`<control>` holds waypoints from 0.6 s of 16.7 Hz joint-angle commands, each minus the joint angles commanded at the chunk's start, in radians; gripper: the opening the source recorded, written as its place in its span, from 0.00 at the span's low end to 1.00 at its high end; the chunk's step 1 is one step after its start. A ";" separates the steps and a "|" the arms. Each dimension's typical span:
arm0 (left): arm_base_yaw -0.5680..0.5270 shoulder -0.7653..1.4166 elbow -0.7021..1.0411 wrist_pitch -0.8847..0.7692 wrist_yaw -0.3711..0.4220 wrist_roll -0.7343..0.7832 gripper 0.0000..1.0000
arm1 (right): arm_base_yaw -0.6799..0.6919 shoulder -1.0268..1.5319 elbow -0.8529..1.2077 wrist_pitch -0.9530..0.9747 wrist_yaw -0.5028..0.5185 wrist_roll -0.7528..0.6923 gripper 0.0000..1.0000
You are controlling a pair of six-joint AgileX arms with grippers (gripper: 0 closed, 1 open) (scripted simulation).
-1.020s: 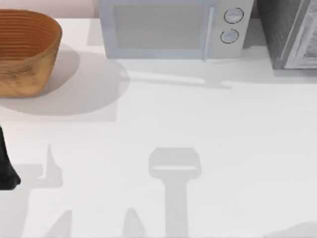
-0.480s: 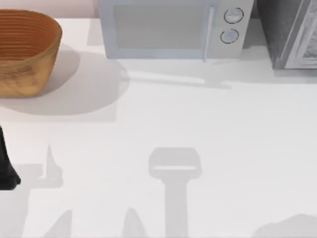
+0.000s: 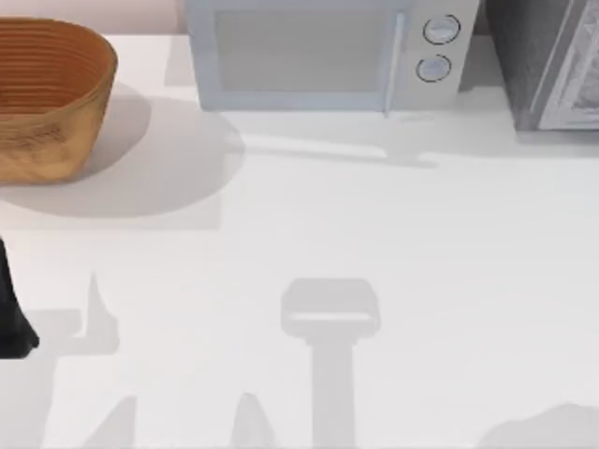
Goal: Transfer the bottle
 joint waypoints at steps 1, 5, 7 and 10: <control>0.000 0.000 0.000 0.000 0.000 0.000 1.00 | 0.000 0.000 0.000 0.000 0.000 0.000 0.75; 0.000 0.000 0.000 0.000 0.000 0.000 1.00 | 0.000 0.000 0.000 0.000 0.000 0.000 1.00; 0.000 0.000 0.000 0.000 0.000 0.000 1.00 | 0.000 0.000 0.000 0.000 0.000 0.000 1.00; 0.000 0.000 0.000 0.000 0.000 0.000 1.00 | 0.000 0.000 0.000 0.000 0.000 0.000 1.00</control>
